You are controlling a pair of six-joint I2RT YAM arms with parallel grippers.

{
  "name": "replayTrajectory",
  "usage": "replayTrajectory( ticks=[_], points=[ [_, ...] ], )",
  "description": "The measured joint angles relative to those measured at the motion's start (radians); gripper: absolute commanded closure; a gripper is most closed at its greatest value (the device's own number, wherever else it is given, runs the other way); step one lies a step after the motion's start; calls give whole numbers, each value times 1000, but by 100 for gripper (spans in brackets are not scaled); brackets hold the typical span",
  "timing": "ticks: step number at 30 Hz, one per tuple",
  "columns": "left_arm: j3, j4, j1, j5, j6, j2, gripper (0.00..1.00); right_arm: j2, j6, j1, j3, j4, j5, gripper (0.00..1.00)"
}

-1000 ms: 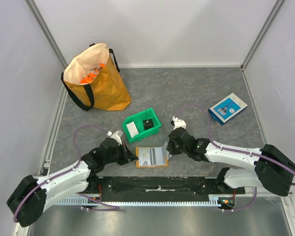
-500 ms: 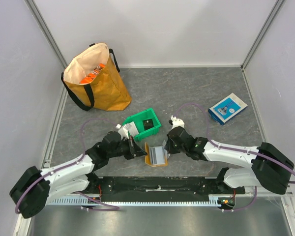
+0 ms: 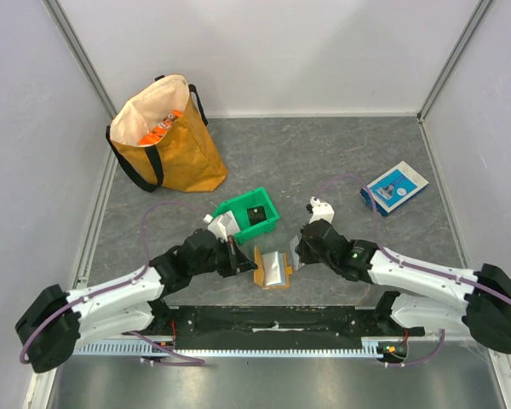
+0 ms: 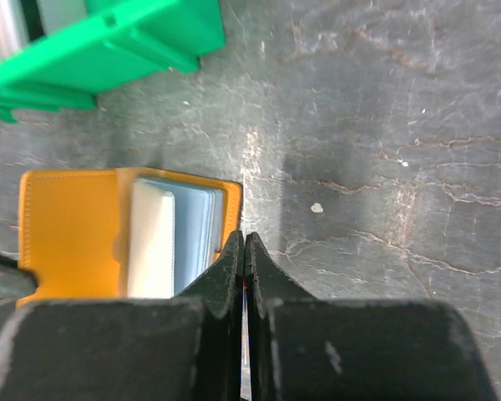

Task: Put the credit cards into the card holder
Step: Turn over the card slot in the card holder.

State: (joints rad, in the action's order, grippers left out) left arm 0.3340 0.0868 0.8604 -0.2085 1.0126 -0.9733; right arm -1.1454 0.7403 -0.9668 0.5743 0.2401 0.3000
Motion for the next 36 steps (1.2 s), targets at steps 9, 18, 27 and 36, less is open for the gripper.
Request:
replayTrajectory(
  ticks=[9,18,27,36],
  points=[
    [-188,-102,0,79,40,183,98,78,45,0,-53,-69,-76,100],
    [-204,-123,1,90,47,183,98,16,113,0,-101,-207,-196,100],
    [-217,-109,1,105,70,155,98,47,177,-12,-158,-214,-180,100],
    [-243,-64,8,117,102,159,98,33,232,-56,-192,-263,-144,100]
  ],
)
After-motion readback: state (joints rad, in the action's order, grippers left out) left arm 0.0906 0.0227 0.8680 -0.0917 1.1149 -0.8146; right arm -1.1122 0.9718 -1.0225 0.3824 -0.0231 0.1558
